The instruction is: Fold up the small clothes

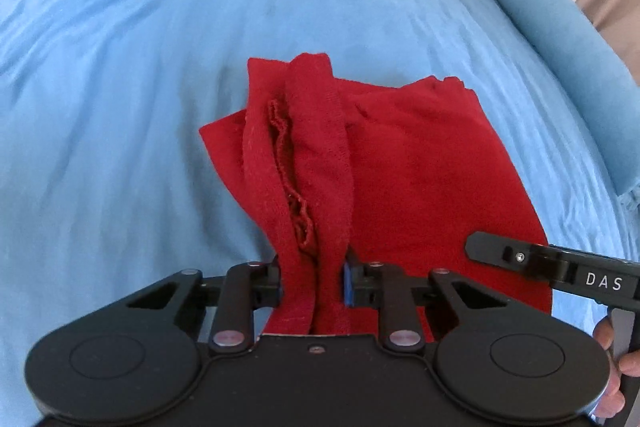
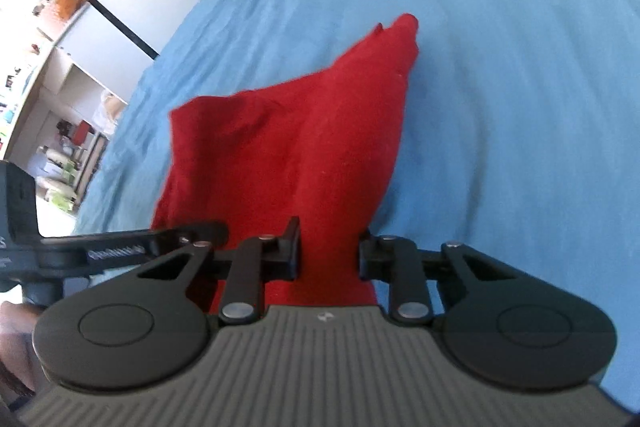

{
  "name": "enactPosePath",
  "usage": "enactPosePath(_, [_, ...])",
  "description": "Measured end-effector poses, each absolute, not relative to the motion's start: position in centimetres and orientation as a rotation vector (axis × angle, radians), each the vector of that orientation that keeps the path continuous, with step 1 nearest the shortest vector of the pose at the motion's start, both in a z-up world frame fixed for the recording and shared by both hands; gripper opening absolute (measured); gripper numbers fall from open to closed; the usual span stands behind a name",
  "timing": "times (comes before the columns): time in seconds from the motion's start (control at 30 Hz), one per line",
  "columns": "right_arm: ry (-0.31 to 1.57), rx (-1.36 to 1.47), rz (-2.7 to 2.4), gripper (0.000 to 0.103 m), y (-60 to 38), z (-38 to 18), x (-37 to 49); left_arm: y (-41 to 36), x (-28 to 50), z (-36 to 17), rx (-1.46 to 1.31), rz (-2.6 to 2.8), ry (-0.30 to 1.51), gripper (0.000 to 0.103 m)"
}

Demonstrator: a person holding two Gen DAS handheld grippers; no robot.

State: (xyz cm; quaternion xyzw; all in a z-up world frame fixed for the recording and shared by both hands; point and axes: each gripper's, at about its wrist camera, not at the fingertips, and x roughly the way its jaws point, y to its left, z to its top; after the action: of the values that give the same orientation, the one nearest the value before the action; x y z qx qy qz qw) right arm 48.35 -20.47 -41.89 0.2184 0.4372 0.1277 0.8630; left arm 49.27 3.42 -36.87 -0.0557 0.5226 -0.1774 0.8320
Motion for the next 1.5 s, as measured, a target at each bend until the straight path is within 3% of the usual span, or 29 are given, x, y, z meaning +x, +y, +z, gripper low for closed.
enactPosePath(0.47, [0.861, 0.440, 0.285, 0.039, -25.4, -34.7, 37.6, -1.3, 38.3, -30.3, -0.163, -0.460, 1.065, 0.026])
enactPosePath(0.77, [0.941, 0.315, 0.246, 0.039, -28.7, -39.7, 29.6, -6.2, 32.1, -37.3, -0.072, -0.433, 1.164, 0.028])
enactPosePath(0.83, [0.958, 0.302, 0.241, 0.040, -29.0, -41.3, 28.9, -6.0, 31.6, -38.0, -0.060, -0.413, 1.161, 0.038])
enactPosePath(0.93, [0.973, 0.316, 0.191, 0.062, -29.7, -41.5, 28.4, -5.4, 31.0, -36.8, -0.017, -0.373, 1.124, 0.069])
enactPosePath(0.97, [0.972, 0.315, 0.149, 0.078, -29.9, -40.8, 28.0, -5.2, 30.5, -36.0, 0.018, -0.353, 1.100, 0.076])
enactPosePath(1.1, [0.839, 0.312, 0.181, 0.100, -30.1, -36.9, 25.1, -4.1, 29.3, -31.2, 0.049, -0.454, 0.977, 0.080])
enactPosePath(1.23, [0.847, 0.164, 0.244, 0.101, -28.2, -36.0, 22.9, -5.2, 29.0, -28.8, 0.048, -0.583, 0.926, 0.094])
enactPosePath(1.5, [0.922, 0.039, 0.268, 0.101, -25.8, -40.5, 20.8, -9.5, 32.8, -35.5, 0.085, -0.635, 1.001, 0.095])
